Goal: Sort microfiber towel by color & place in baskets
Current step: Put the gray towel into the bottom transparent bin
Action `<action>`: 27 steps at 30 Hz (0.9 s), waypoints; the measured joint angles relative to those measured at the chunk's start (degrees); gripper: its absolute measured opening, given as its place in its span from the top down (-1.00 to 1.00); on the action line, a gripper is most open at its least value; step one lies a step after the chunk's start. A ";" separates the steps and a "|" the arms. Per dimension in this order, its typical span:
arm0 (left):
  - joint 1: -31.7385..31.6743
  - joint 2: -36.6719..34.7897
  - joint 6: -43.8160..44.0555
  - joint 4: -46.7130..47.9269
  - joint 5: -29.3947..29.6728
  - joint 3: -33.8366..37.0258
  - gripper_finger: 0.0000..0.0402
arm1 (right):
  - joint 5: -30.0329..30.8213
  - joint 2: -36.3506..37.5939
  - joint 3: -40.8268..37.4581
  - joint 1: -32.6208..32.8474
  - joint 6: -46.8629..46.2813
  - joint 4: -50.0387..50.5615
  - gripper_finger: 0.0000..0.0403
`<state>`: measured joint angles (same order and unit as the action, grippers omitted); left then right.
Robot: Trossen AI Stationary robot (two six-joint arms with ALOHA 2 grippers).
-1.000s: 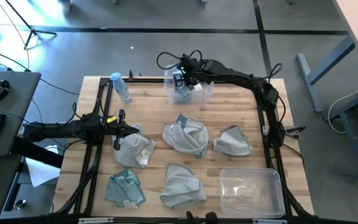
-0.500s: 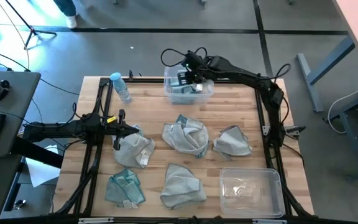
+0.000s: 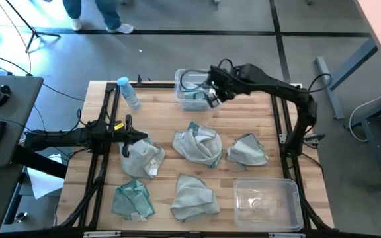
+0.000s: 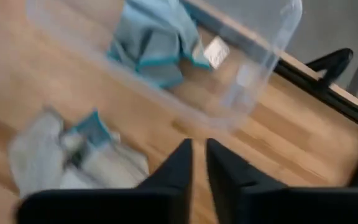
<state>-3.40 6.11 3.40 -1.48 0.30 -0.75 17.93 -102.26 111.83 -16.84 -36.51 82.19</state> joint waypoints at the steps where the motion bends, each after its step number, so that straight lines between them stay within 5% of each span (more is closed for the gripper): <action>1: 0.00 0.00 1.41 -0.33 -0.58 0.00 1.00 | 0.61 1.15 -1.70 0.84 0.38 0.41 0.95; 6: 0.30 1.31 2.33 -1.09 -0.65 -1.47 1.00 | 0.80 11.26 -16.53 4.80 -2.39 -4.95 0.93; 12: 2.00 9.08 2.50 0.68 7.94 -9.81 1.00 | 0.50 29.37 -37.40 9.37 -9.08 -16.82 0.97; 20: 5.92 33.08 5.93 5.58 16.97 -26.96 1.00 | 0.50 51.62 -56.76 14.32 -10.90 -27.20 0.99; 27: 8.65 55.72 8.53 12.42 23.38 -45.78 1.00 | 0.44 65.49 -66.31 16.36 -9.99 -28.06 1.00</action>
<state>5.25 61.83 11.93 10.94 23.68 -46.53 18.37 -36.77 45.52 -0.48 -46.50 54.14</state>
